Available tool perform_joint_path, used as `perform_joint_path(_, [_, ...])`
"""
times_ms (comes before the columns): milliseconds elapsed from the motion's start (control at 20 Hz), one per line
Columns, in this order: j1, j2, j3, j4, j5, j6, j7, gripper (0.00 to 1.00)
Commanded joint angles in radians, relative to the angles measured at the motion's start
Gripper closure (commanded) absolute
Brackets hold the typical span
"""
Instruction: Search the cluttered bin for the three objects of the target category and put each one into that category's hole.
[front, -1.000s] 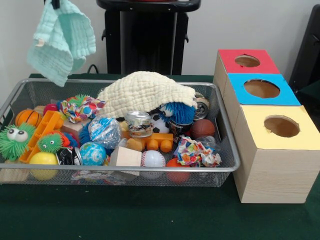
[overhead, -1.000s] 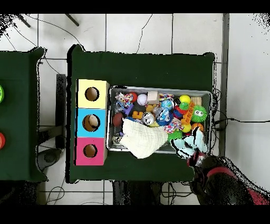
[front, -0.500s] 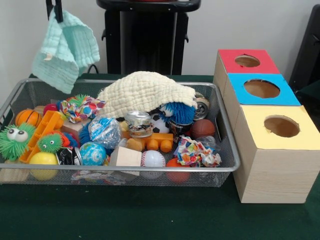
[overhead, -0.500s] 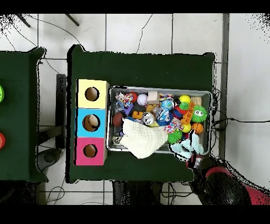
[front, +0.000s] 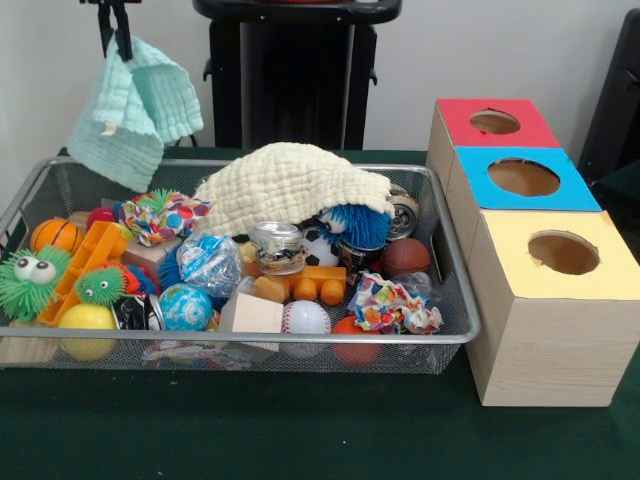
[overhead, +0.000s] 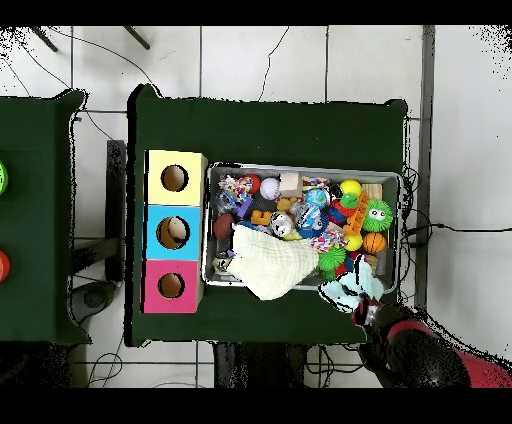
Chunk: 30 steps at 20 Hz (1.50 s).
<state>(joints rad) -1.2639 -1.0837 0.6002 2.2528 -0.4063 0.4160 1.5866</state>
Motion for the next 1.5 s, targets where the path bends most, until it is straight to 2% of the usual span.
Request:
perform_joint_path(50, [-0.016,0.082,0.074,-0.103,-0.07,0.07,-0.136,1.0])
perform_joint_path(450, [-0.027,0.117,0.084,-0.145,-0.089,0.084,-0.151,1.0])
perform_joint_path(800, [-0.054,0.136,0.118,-0.213,-0.083,0.166,-0.207,1.0])
perform_joint_path(1250, [-0.096,0.186,0.144,-0.268,-0.119,0.196,-0.242,1.0])
perform_joint_path(1500, [-0.089,0.216,0.141,-0.296,-0.153,0.191,-0.232,1.0])
